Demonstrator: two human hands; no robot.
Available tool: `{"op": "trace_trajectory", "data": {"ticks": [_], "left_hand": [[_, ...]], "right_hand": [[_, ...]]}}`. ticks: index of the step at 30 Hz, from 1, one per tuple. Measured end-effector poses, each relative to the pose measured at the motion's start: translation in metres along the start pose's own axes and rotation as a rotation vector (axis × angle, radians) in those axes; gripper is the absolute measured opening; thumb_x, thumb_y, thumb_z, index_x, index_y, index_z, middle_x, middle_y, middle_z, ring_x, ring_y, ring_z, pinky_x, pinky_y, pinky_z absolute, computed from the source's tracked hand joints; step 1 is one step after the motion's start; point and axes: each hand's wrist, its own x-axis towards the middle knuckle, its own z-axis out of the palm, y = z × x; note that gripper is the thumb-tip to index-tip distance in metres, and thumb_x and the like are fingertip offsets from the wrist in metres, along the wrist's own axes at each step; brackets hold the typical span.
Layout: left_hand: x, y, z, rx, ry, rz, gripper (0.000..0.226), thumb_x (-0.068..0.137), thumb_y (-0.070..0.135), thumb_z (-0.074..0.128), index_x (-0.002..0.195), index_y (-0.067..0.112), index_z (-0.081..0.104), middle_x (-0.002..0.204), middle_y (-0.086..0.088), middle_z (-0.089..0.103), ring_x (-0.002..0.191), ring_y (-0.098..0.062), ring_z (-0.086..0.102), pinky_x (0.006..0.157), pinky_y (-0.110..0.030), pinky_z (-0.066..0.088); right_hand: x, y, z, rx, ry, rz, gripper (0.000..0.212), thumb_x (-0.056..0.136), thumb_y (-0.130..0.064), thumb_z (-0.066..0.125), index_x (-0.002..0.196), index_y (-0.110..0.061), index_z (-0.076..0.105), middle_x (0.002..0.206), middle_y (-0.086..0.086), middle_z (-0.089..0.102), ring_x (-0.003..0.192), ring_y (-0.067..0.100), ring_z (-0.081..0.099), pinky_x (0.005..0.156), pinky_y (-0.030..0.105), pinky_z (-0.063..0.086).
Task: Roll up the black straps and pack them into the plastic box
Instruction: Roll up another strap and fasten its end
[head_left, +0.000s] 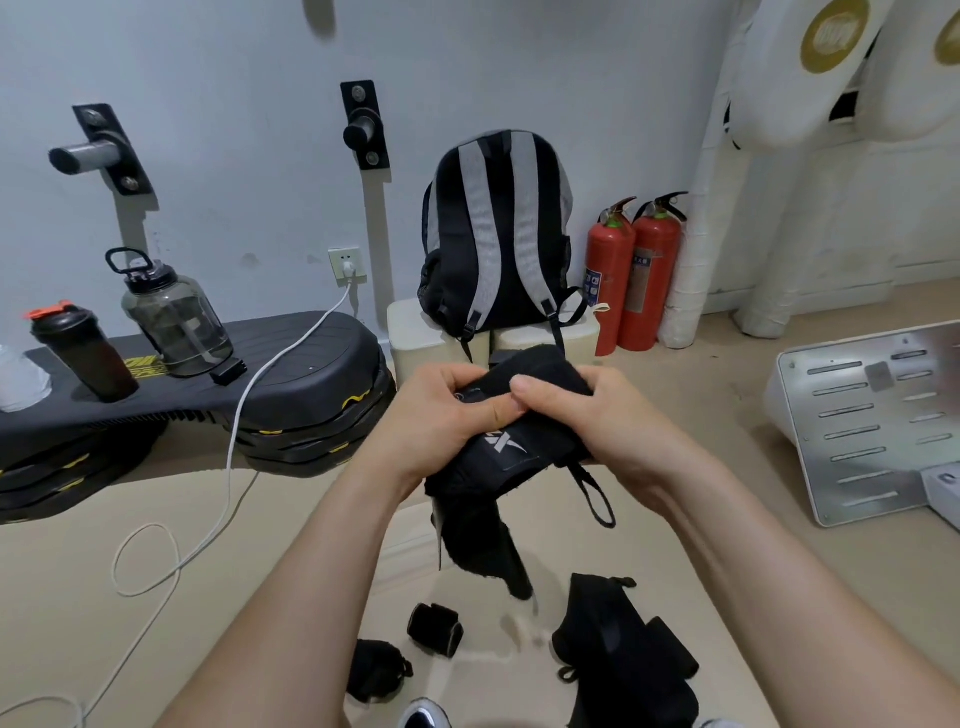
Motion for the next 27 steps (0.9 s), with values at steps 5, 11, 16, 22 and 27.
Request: {"op": "trace_trajectory", "data": {"ticks": [5,11,16,22,27], "left_hand": [[0.001,0.007,-0.011,-0.058,-0.224,-0.002,0.026,0.069,0.009,0.078,0.094,0.009,0.074,0.085,-0.007,0.075,0.078,-0.017,0.071,0.071,-0.026,0.056],[0.0,0.002,-0.01,-0.005,-0.204,0.047,0.029,0.067,0.011,0.079,0.094,0.003,0.074,0.091,-0.011,0.076,0.088,-0.022,0.071,0.084,-0.033,0.057],[-0.004,-0.006,-0.009,0.058,-0.137,0.029,0.017,0.073,0.002,0.081,0.087,0.004,0.072,0.082,-0.008,0.075,0.077,-0.019,0.071,0.078,-0.031,0.058],[0.001,-0.009,-0.007,0.137,-0.056,-0.004,0.011,0.078,0.003,0.081,0.084,0.005,0.072,0.079,-0.008,0.076,0.074,-0.021,0.072,0.076,-0.034,0.058],[0.003,-0.012,0.0,0.232,-0.068,0.041,0.014,0.075,0.016,0.081,0.075,0.013,0.068,0.068,0.002,0.069,0.066,-0.015,0.066,0.068,-0.031,0.053]], "right_hand": [[0.001,-0.006,-0.004,0.23,-0.026,0.068,0.047,0.082,-0.041,0.073,0.104,0.0,0.073,0.096,0.022,0.072,0.079,0.028,0.064,0.074,0.037,0.047],[0.004,-0.001,-0.003,0.367,-0.169,0.173,0.049,0.076,-0.047,0.07,0.109,-0.012,0.072,0.107,0.014,0.071,0.097,0.027,0.062,0.102,0.047,0.046],[0.004,0.002,-0.002,0.122,-0.169,0.094,0.047,0.088,-0.054,0.059,0.103,-0.012,0.074,0.095,0.005,0.077,0.085,0.018,0.072,0.078,0.029,0.056],[0.006,0.007,-0.003,0.019,0.077,-0.126,0.043,0.075,-0.049,0.072,0.098,-0.013,0.077,0.089,0.008,0.078,0.08,0.022,0.075,0.075,0.035,0.06],[0.003,0.01,-0.006,-0.238,-0.072,-0.059,0.029,0.088,-0.048,0.069,0.096,-0.021,0.073,0.085,0.0,0.076,0.079,0.013,0.072,0.075,0.031,0.055]]}}
